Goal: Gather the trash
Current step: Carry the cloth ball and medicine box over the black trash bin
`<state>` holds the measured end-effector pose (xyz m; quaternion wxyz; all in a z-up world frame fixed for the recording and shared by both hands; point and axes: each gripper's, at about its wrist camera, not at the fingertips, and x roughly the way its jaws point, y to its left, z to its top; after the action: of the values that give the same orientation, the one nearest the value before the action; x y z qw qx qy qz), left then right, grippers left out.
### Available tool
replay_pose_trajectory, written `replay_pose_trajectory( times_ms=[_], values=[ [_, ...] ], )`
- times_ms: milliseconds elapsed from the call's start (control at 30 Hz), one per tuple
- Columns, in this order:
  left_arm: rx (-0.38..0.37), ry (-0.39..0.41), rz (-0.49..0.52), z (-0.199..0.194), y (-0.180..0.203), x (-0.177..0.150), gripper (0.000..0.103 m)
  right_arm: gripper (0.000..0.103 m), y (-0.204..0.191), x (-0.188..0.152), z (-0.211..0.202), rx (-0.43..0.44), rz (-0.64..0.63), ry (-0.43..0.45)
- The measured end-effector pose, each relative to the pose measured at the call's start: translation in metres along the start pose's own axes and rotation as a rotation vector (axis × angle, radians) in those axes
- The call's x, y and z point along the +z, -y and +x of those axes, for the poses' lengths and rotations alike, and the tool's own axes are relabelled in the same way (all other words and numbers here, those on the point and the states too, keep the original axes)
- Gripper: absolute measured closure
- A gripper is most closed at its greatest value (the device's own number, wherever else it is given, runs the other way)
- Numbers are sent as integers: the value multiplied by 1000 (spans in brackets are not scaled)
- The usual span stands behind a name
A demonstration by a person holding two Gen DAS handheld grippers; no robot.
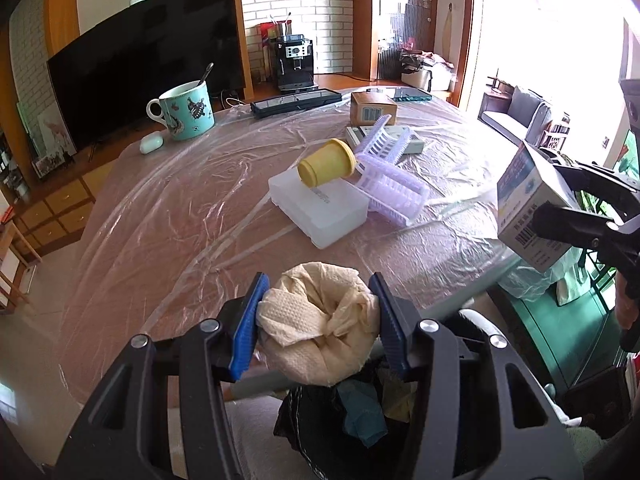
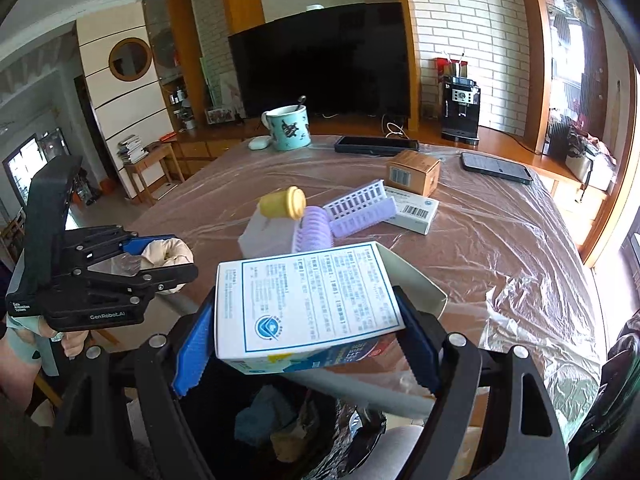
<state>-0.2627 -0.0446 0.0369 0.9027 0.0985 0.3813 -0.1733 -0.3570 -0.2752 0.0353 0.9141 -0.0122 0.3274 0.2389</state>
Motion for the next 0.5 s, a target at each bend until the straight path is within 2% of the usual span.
replay_pose_trajectory(
  times_ms=[400, 500],
  values=[
    [21, 5, 45, -18, 19, -21, 50, 23, -22, -22, -15, 5, -26, -18],
    [27, 0, 59, -23, 25, -29, 50, 23, -30, -30, -16, -25, -44, -32]
  ],
)
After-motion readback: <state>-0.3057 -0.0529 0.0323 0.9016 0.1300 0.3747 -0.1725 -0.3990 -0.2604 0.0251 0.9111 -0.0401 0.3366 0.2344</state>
